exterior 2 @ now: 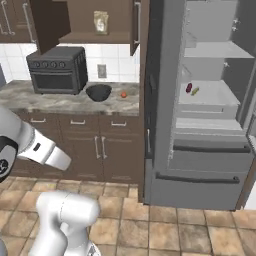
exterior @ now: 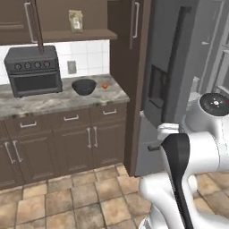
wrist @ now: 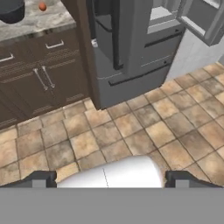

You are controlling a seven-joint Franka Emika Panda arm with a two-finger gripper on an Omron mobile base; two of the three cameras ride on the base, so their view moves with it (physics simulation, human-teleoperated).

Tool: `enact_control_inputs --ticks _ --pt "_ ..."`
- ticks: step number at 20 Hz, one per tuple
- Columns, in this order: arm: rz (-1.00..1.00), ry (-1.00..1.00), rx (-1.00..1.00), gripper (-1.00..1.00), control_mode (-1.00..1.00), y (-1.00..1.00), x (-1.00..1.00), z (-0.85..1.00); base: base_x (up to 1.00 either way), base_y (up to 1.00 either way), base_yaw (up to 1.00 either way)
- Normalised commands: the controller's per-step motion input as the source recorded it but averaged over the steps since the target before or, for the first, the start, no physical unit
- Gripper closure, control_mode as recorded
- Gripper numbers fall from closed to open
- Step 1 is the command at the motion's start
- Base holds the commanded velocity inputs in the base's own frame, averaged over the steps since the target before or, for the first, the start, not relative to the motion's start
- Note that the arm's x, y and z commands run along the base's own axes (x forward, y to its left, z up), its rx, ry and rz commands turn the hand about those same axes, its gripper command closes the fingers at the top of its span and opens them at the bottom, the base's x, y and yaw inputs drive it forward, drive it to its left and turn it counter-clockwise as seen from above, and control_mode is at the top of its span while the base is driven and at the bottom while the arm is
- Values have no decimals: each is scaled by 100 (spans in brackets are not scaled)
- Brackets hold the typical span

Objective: Pick the egg and butter from the fridge and place them by the bowl for mixing.

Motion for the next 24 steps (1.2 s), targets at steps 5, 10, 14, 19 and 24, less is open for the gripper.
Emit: enact_control_inputs --ticks 5,10,14,19,24 --pt "0 0 0 -100 100 0 0 0 -73 -100 -17" --pt "0 0 0 -100 100 0 0 0 0 -100 -8" --pt "0 0 0 -100 100 0 0 0 89 -100 0" --pt "0 0 0 -100 100 0 0 0 100 -76 0" --pt "0 0 0 -100 100 0 0 0 100 -18 -1"
